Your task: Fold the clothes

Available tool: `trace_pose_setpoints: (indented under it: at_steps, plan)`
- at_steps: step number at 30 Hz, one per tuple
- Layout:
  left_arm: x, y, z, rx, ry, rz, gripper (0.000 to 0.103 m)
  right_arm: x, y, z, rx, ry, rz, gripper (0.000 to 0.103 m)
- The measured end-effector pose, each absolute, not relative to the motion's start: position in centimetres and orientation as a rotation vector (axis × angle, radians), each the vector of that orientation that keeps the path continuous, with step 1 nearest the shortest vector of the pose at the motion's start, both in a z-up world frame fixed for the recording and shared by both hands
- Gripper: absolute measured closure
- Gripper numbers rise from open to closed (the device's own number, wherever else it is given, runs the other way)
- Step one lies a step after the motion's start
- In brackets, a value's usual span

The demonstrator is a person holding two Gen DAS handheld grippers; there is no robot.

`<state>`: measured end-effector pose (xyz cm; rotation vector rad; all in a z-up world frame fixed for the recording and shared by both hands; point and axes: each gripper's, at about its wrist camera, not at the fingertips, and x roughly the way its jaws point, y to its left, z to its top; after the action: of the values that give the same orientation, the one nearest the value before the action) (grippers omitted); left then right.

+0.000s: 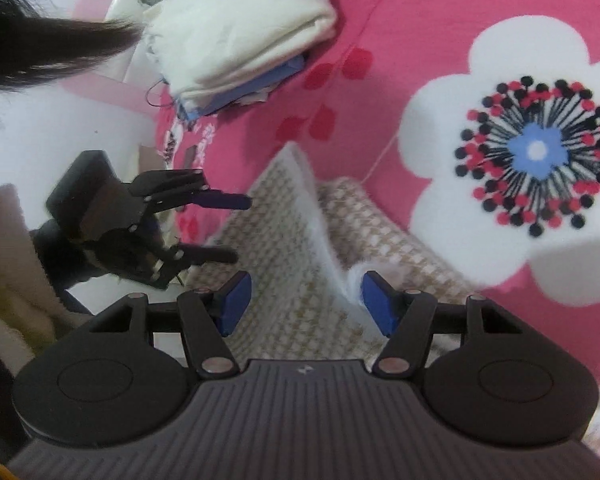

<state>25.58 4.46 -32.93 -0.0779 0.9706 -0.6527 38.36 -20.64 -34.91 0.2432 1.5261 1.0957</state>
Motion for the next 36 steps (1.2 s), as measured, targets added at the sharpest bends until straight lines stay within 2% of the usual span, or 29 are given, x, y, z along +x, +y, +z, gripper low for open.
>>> trace_pose_setpoints:
  at_steps: [6,12,17,18,21,27,30,33,36]
  plan:
    - [25.8,2.1,-33.1,0.014,0.915,-0.724,0.047,39.5,-17.8,-37.0,0.196,1.625,1.18,0.043]
    - [25.8,1.2,-32.3,0.054,0.847,-0.83,0.044,38.4,-17.1,-34.8,0.161,1.591,1.316,0.046]
    - [26.4,0.4,-32.8,0.103,0.841,-0.85,0.044,39.0,-16.5,-37.3,0.127,1.65,1.229,0.047]
    - [26.3,0.4,-32.8,0.105,0.84,-0.847,0.044,38.9,-16.3,-36.8,0.157,1.638,1.286,0.05]
    - [26.1,0.7,-32.8,0.102,0.835,-0.842,0.044,38.7,-15.9,-35.7,0.233,1.59,1.421,0.069]
    - [25.9,0.7,-32.6,0.117,0.84,-0.825,0.043,38.9,-16.3,-36.3,0.255,1.606,1.427,0.073]
    - [25.8,1.0,-32.6,0.101,0.841,-0.801,0.041,39.1,-15.9,-35.6,0.282,1.545,1.48,0.075]
    - [25.9,1.0,-33.1,0.115,0.854,-0.75,0.041,40.2,-16.4,-38.0,0.191,1.578,1.291,0.074]
    - [26.0,1.5,-32.9,0.091,0.849,-0.722,0.041,40.9,-17.3,-38.9,0.215,1.58,1.245,0.074]
